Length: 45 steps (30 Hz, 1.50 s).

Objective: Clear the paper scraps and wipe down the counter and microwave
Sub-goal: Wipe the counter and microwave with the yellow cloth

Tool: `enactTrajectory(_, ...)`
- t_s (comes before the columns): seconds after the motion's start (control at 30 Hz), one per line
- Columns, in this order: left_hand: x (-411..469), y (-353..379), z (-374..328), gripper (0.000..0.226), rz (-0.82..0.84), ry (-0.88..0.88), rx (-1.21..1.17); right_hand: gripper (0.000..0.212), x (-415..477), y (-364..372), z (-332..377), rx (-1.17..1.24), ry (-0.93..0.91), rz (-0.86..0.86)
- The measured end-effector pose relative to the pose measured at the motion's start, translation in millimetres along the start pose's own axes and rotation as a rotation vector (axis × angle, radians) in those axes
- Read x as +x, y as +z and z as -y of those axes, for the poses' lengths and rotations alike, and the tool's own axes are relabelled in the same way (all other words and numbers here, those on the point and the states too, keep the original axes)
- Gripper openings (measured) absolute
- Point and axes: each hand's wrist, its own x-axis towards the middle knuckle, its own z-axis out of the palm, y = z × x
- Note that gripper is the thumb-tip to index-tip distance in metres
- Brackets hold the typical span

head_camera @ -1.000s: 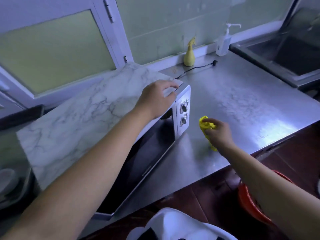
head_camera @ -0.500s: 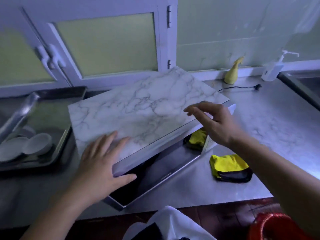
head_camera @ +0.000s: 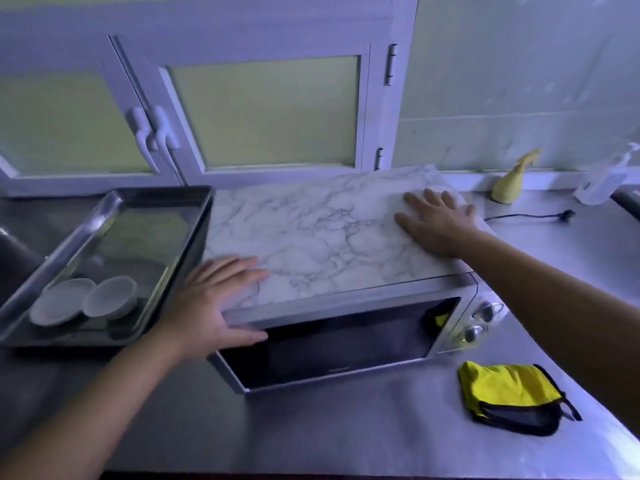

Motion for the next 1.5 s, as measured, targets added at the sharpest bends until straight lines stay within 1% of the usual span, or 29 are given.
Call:
enactTrajectory(0.1,32,-10,42,0.099,0.114,0.007,0.017,0.087,18,-1,5,-0.021,0.022,0.024)
enactTrajectory(0.17,47,-14,67,0.101,0.156,0.043,0.078,0.091,35,-3,4,-0.013,0.026,0.017)
enactTrajectory(0.27,67,-20,99,0.104,0.194,0.102,0.145,0.09,65,-4,4,0.045,0.094,0.006)
enactTrajectory(0.37,91,-28,129,0.11,0.244,0.115,0.176,0.087,93,-4,8,0.063,0.187,0.011)
enactTrajectory(0.47,119,-35,160,0.123,0.291,0.091,0.116,0.085,110,-3,14,0.028,0.267,-0.02)
enactTrajectory(0.53,141,-39,182,0.131,0.338,0.061,0.125,0.084,112,-2,21,-0.013,0.321,-0.049)
enactTrajectory(0.6,164,-45,202,0.131,0.425,0.0,0.163,0.082,114,1,27,-0.035,0.384,-0.069)
enactTrajectory(0.67,189,-50,217,0.13,0.503,-0.023,0.249,0.08,117,3,33,-0.041,0.454,-0.086)
enactTrajectory(0.8,226,-51,234,0.138,0.552,-0.002,0.506,0.08,117,7,40,-0.054,0.548,-0.111)
enactTrajectory(0.97,231,-50,235,0.144,0.572,-0.013,0.511,0.083,108,-1,47,-0.027,0.599,-0.082)
enactTrajectory(1.1,240,-51,236,0.15,0.598,-0.032,0.601,0.087,66,4,65,-0.034,0.676,-0.058)
enactTrajectory(1.17,241,-50,235,0.144,0.58,-0.051,0.639,0.085,35,5,78,-0.027,0.717,-0.057)
enactTrajectory(1.23,241,-52,230,0.128,0.543,-0.06,0.684,0.082,0,5,92,-0.02,0.748,-0.055)
enactTrajectory(1.33,241,-54,215,0.106,0.523,-0.12,0.794,0.076,-49,11,109,-0.023,0.736,-0.075)
enactTrajectory(1.4,242,-53,193,0.09,0.552,-0.202,0.859,0.074,-76,15,121,-0.018,0.734,-0.095)
enactTrajectory(1.5,248,-51,142,0.063,0.691,-0.369,0.861,0.074,-113,20,138,-0.013,0.747,-0.109)
